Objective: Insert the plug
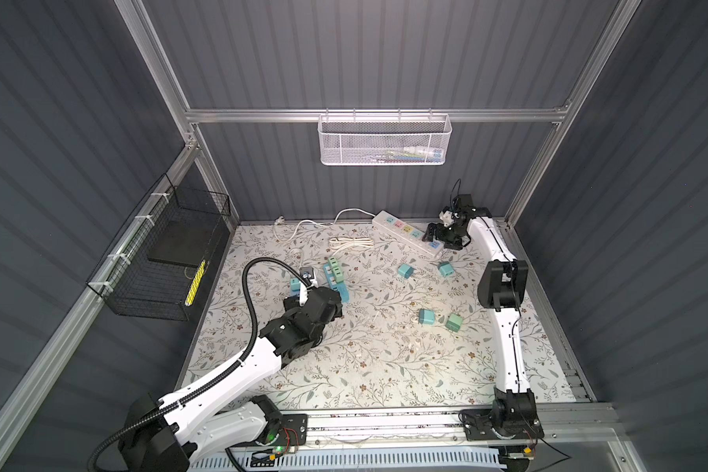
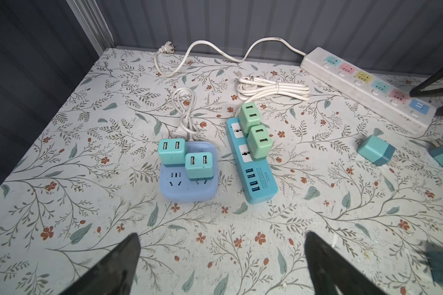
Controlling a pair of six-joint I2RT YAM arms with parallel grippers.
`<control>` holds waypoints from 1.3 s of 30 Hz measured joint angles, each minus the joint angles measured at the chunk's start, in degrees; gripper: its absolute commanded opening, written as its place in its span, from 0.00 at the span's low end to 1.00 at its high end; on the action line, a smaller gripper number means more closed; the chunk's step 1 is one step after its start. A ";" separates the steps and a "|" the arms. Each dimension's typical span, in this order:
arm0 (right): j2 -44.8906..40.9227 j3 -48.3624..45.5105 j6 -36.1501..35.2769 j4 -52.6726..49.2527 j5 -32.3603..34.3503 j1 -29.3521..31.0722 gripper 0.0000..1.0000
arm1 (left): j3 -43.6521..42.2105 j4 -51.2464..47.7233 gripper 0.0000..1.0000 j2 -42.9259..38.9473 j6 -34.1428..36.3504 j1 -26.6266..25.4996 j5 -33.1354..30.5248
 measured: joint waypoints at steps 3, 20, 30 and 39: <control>0.09 -0.02 0.11 -0.20 -1.33 0.37 0.99 | 0.02 -0.50 1.00 0.00 -0.22 0.00 0.00; -2.58 -6.12 -7.21 -4.72 -0.81 11.02 0.99 | -0.24 -1.64 1.00 -3.43 -0.61 0.00 0.13; -6.27 -7.96 -5.79 -4.13 -0.66 11.93 0.99 | -0.46 -2.08 1.00 -5.14 -0.61 0.00 0.15; -5.40 -5.73 -7.89 -2.23 11.78 13.33 0.99 | -0.46 -3.41 1.00 -6.10 -0.57 0.00 0.20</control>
